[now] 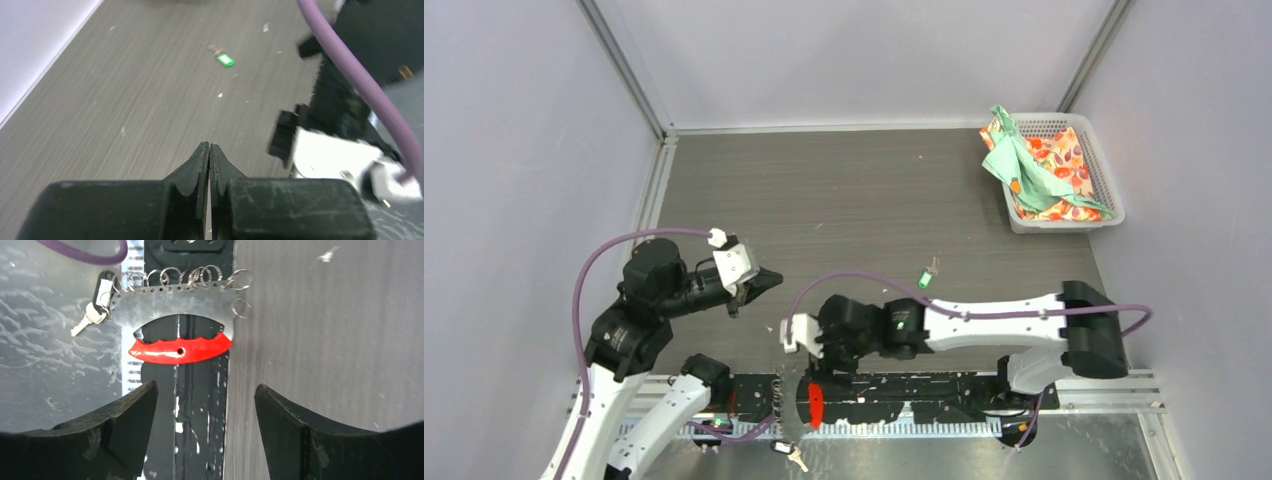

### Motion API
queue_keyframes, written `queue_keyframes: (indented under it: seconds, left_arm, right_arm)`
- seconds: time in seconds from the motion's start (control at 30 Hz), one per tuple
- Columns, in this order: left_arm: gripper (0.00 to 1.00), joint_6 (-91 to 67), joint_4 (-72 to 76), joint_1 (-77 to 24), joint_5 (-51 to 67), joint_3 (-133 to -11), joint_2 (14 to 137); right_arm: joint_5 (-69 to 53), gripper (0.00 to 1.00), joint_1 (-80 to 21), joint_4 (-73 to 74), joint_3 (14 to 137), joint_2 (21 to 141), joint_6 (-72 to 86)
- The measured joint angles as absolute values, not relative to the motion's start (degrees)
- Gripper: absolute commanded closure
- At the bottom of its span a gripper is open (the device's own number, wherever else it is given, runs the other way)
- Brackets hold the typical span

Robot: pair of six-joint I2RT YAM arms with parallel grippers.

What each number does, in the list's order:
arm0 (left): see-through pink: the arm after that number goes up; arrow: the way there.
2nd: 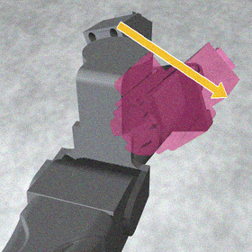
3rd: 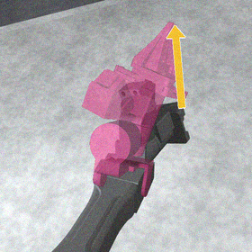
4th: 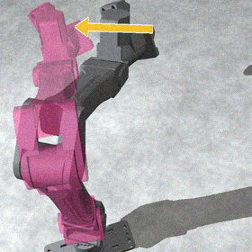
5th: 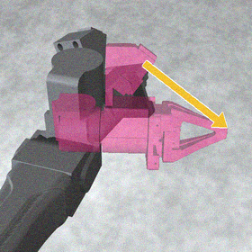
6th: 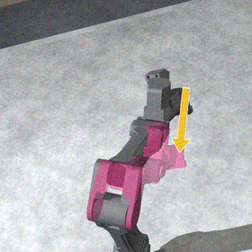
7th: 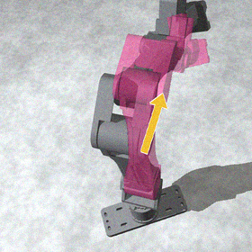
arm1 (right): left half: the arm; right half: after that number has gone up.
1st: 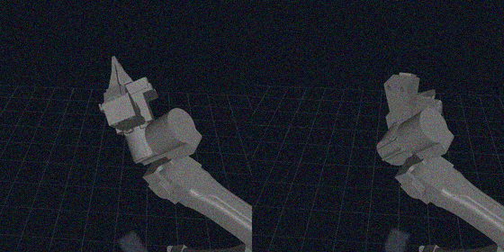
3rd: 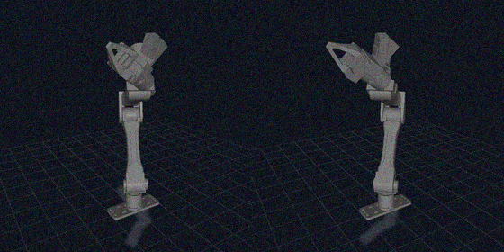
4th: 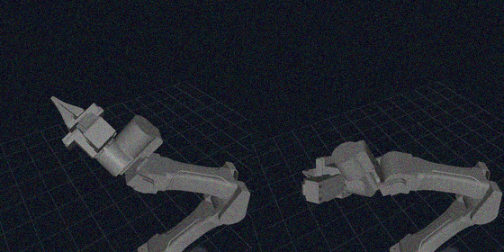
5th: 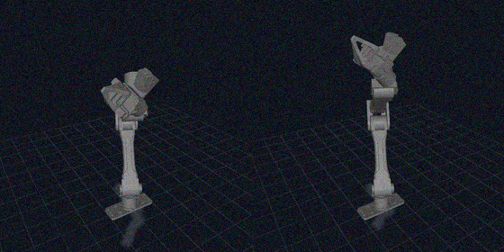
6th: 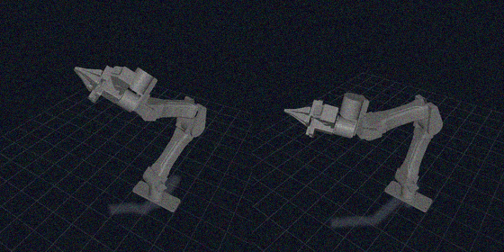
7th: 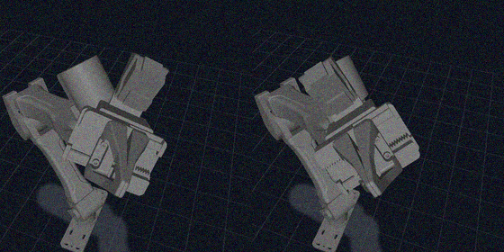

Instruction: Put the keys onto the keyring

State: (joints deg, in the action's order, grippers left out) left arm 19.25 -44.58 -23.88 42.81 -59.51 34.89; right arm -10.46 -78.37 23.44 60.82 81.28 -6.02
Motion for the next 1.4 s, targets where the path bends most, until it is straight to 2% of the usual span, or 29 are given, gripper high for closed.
queue_keyframes:
  seconds: [0.23,0.43,0.77,0.97,1.13,1.4]
  left_arm:
    - [0.92,17.43,-44.29,-23.88,31.48,-56.07,28.67]
    - [0.92,17.30,-46.83,-23.88,27.51,-57.39,25.65]
    - [0.92,19.14,-49.91,-23.88,25.91,-60.49,25.21]
    - [0.93,19.99,-49.98,-23.88,25.98,-60.66,25.30]
    - [0.93,20.43,-49.76,-23.88,26.09,-60.66,25.36]
    - [0.92,21.08,-49.56,-23.88,26.61,-60.62,26.30]
  right_arm:
    - [-10.52,0.23,-81.80,10.57,57.49,94.28,-10.76]
    - [-7.68,0.24,-81.80,1.23,56.03,100.25,-10.63]
    - [-0.25,0.32,-81.14,-6.33,57.19,105.86,-10.83]
    - [0.34,0.36,-73.97,-9.61,55.11,105.36,-10.04]
    - [2.17,0.36,-64.49,-10.81,54.54,105.34,-8.73]
    - [8.84,0.36,-56.84,-8.23,56.18,105.62,-5.91]
